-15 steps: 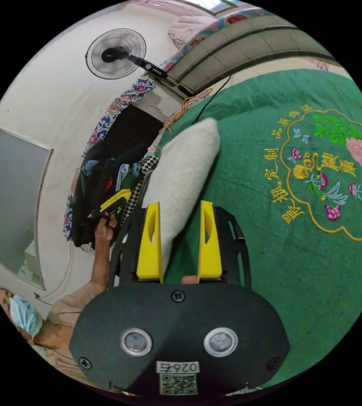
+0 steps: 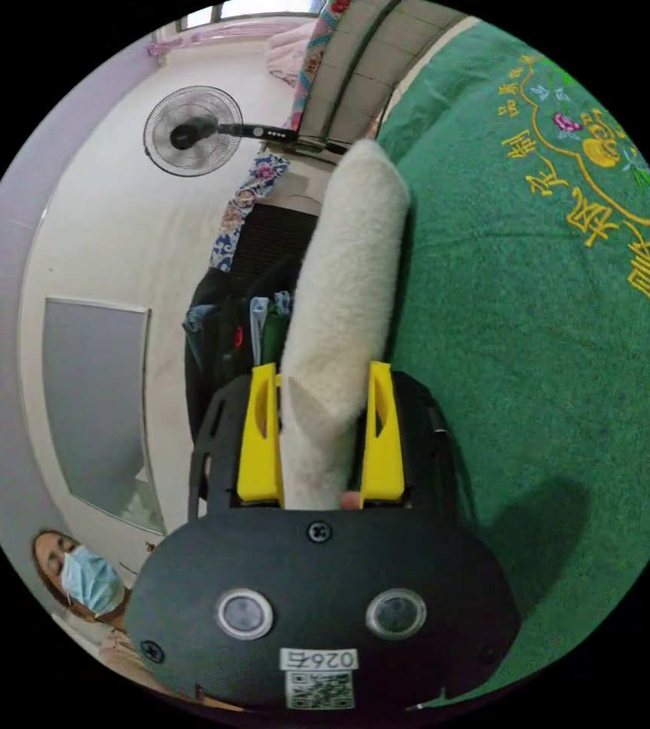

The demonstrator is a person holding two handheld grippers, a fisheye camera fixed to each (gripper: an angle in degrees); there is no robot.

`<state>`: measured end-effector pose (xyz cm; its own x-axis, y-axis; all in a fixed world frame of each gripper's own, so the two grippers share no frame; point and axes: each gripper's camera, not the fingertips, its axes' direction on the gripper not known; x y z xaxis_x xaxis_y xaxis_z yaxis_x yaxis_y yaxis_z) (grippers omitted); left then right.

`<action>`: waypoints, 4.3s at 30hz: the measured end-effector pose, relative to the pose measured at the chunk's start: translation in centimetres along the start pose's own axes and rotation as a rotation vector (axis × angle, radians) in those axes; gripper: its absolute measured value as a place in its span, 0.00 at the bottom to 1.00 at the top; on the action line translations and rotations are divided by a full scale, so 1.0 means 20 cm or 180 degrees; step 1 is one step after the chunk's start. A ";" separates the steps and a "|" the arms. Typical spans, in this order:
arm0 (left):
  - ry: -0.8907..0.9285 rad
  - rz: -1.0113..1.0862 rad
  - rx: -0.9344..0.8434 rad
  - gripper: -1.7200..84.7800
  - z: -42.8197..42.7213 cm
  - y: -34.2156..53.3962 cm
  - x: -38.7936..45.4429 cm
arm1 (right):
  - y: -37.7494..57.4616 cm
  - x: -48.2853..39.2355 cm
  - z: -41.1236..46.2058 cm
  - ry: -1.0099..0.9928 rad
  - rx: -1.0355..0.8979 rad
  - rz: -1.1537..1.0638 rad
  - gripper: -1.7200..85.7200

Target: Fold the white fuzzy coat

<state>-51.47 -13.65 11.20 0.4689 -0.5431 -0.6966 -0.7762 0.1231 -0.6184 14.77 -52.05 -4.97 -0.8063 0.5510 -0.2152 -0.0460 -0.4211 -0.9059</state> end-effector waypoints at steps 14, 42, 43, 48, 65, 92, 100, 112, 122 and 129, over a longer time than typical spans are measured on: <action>0.0769 0.0036 -0.0332 0.13 0.21 -0.38 0.15 | 0.08 -0.26 -0.04 0.0907 -0.0543 -0.0434 0.11; 0.1373 0.0416 -0.0620 0.12 1.06 -1.40 1.26 | 0.56 -0.42 -1.46 0.0936 0.0627 0.0192 0.13; 0.1353 0.0420 -0.0618 0.12 1.06 -1.41 1.27 | 0.58 -0.45 -1.46 0.0966 0.0625 0.0184 0.13; 0.1284 0.0367 -0.0518 0.13 1.07 -1.49 1.33 | 0.62 -0.58 -1.43 0.1068 0.0623 0.0165 0.14; 0.1862 -0.0272 0.0764 0.09 0.87 -1.52 1.30 | 1.49 -1.69 -1.33 0.2169 0.1887 -0.1983 0.01; 0.0961 0.0676 0.0644 0.02 1.06 -1.78 2.32 | 2.20 -2.21 -0.84 0.2976 0.0002 -0.2821 0.01; 0.1843 0.2277 -0.0003 0.13 1.37 -2.12 3.38 | 2.27 -2.08 -2.05 0.2835 0.1782 -0.0800 0.01; 0.3055 0.2526 0.0678 0.08 1.27 -1.96 3.45 | 2.29 -2.00 -2.67 0.2769 0.2824 -0.0234 0.06; 0.1560 0.1988 0.0532 0.13 1.19 -1.88 2.92 | 1.58 -1.93 -2.56 0.3345 0.0796 -0.0499 0.02; 0.1372 0.1706 -0.0622 0.13 1.48 -1.66 2.77 | 1.55 -1.96 -2.84 0.3345 0.1897 -0.0106 0.02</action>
<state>12.82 -23.27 -17.62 -0.1753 -0.7344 -0.6557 -0.9334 0.3359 -0.1266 78.34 -45.72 -45.26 0.0609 0.7682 -0.6374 -0.5456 -0.5091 -0.6657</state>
